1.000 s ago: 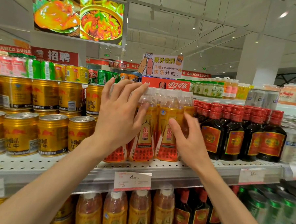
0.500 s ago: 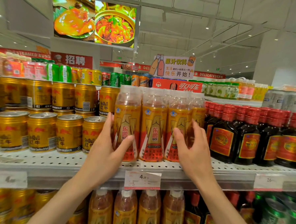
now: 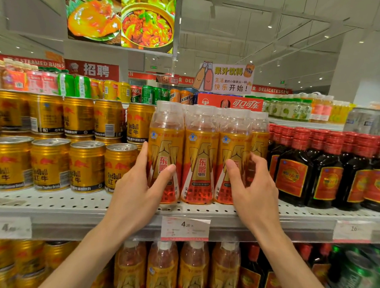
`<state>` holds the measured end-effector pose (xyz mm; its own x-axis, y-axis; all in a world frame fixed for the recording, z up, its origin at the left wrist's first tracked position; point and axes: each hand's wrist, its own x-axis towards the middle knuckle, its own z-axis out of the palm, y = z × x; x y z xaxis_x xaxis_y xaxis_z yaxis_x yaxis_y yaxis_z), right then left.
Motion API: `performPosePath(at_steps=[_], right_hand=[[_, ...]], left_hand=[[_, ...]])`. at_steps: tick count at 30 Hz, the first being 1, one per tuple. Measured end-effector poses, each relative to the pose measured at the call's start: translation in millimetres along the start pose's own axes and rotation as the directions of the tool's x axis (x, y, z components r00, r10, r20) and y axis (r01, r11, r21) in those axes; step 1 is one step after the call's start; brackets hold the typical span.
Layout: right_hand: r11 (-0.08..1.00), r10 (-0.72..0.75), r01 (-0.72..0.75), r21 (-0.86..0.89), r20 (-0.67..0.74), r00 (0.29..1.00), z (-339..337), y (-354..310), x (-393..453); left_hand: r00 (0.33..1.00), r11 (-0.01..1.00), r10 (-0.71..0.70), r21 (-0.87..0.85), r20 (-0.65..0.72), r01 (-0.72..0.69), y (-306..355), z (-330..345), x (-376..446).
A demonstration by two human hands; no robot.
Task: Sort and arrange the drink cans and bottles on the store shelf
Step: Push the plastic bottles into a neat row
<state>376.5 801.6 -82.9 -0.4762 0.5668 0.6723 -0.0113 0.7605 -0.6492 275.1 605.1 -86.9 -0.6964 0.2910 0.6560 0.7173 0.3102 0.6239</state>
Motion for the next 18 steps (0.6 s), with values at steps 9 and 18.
performPosePath(at_steps=[9, 18], right_hand=[[0.996, -0.005, 0.005, -0.085, -0.002, 1.0, 7.6, -2.4, -5.1], [0.994, -0.099, 0.099, -0.046, -0.001, 0.995, 3.0, -3.3, -18.5]], left_hand=[[0.999, 0.996, 0.027, 0.088, -0.028, -0.024, 0.0, 11.0, -6.2], [0.967, 0.97, 0.206, 0.16, -0.15, -0.182, -4.9, 7.6, -12.8]])
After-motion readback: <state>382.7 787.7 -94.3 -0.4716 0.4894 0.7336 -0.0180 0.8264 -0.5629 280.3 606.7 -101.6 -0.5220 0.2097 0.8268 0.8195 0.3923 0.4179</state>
